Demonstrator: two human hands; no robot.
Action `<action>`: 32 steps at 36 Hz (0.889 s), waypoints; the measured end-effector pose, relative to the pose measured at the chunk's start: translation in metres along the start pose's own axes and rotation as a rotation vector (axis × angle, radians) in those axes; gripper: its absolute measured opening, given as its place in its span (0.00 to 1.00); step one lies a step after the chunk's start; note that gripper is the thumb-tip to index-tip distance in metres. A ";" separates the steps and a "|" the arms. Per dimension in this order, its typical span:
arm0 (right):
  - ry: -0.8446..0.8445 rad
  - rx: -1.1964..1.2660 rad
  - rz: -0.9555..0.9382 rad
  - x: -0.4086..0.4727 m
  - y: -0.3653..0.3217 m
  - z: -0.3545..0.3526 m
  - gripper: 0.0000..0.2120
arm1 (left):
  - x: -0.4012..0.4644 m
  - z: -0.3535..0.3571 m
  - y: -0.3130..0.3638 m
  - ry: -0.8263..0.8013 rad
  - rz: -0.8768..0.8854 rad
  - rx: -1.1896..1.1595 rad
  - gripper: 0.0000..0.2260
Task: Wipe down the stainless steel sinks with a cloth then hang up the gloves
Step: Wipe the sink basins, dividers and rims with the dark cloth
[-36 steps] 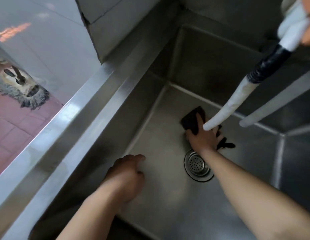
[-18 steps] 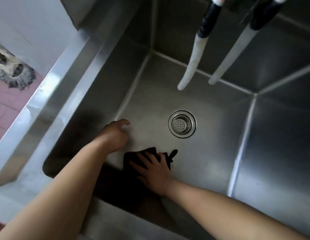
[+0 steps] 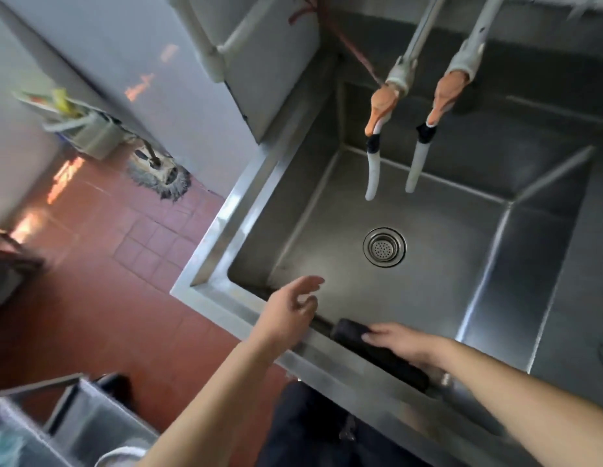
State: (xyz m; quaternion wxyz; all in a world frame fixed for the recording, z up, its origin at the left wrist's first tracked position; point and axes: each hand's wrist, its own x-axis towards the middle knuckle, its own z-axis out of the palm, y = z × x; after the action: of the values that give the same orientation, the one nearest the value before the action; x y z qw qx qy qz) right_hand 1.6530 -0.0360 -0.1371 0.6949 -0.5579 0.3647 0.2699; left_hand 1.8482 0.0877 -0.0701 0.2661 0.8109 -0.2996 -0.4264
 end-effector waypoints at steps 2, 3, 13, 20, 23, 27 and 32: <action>-0.038 0.152 -0.017 -0.026 -0.014 -0.003 0.15 | -0.024 0.000 0.007 -0.018 0.048 0.076 0.20; -0.060 0.195 -0.032 -0.039 -0.022 -0.004 0.14 | -0.033 -0.002 0.010 -0.036 0.084 0.121 0.23; -0.156 0.353 -0.247 -0.113 -0.099 0.003 0.14 | -0.045 -0.064 0.065 -0.201 0.265 0.144 0.19; 0.072 0.189 -0.285 -0.101 -0.113 0.035 0.25 | -0.029 -0.109 0.053 -0.260 0.160 0.007 0.05; 0.292 0.092 -0.261 -0.085 -0.122 0.059 0.15 | -0.026 -0.129 0.025 -0.268 0.074 -0.114 0.06; 0.383 -0.066 -0.270 -0.057 -0.141 0.083 0.09 | -0.024 -0.152 -0.011 -0.323 -0.063 -0.348 0.15; 0.482 -0.242 -0.245 -0.019 -0.171 0.098 0.09 | -0.008 -0.187 -0.036 -0.366 -0.043 -0.385 0.06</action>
State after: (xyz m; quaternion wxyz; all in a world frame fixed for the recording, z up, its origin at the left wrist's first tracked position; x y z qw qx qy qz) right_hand 1.7952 0.0203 -0.0121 0.5441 -0.7247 0.4143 0.0851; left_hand 2.0126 0.1510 0.0016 0.3479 0.6609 -0.2389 -0.6205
